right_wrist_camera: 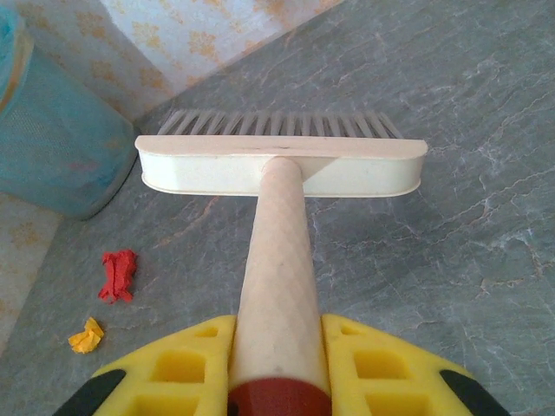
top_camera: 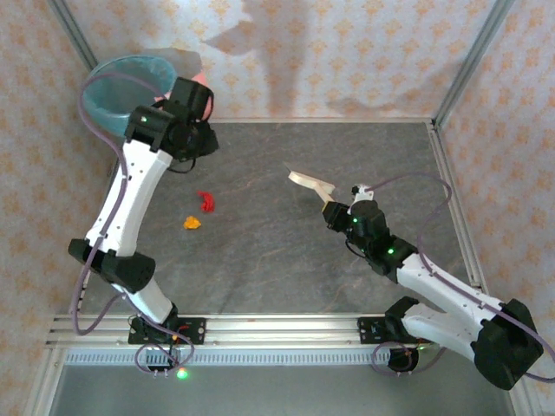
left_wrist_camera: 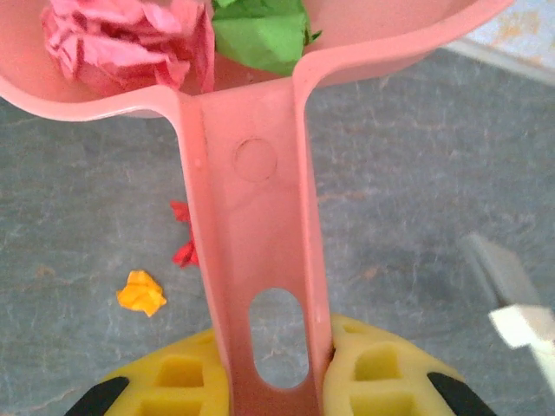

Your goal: Sweep away the paper scraps from the table

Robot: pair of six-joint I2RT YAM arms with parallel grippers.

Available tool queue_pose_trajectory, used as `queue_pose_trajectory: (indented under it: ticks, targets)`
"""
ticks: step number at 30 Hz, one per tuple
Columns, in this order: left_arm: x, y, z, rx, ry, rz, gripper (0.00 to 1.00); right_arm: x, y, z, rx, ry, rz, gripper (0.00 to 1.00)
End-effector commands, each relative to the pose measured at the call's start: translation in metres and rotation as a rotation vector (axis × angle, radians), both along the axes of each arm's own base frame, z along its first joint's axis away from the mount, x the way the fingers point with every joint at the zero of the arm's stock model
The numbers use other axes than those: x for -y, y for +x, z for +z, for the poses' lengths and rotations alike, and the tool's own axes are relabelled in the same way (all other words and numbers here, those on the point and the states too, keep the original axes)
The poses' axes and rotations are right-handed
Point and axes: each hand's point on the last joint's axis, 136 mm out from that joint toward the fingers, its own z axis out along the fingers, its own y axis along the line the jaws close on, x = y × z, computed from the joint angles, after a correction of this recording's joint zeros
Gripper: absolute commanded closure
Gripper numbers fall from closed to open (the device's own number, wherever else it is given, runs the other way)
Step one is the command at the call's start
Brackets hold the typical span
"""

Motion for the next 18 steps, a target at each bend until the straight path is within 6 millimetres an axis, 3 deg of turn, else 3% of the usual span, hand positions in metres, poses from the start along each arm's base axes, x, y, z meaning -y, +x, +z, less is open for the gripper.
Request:
queue_pose_trajectory:
  ticks: [1,5,15,18]
  targets:
    - [-0.007,0.003,0.027,0.037,-0.053,-0.01,1.0,-0.002,0.005,0.013,0.045,0.047,-0.013,1.0]
    - [-0.021,0.025,0.05,0.104,-0.149,0.046,1.0,-0.001,0.005,0.013,0.043,0.046,-0.018,1.0]
    - [-0.044,0.089,0.081,0.301,-0.473,0.149,1.0,0.0,0.007,0.009,0.032,0.044,-0.028,1.0]
    - [-0.056,0.109,0.082,0.332,-0.543,0.195,1.0,-0.001,0.008,0.008,0.027,0.042,-0.026,1.0]
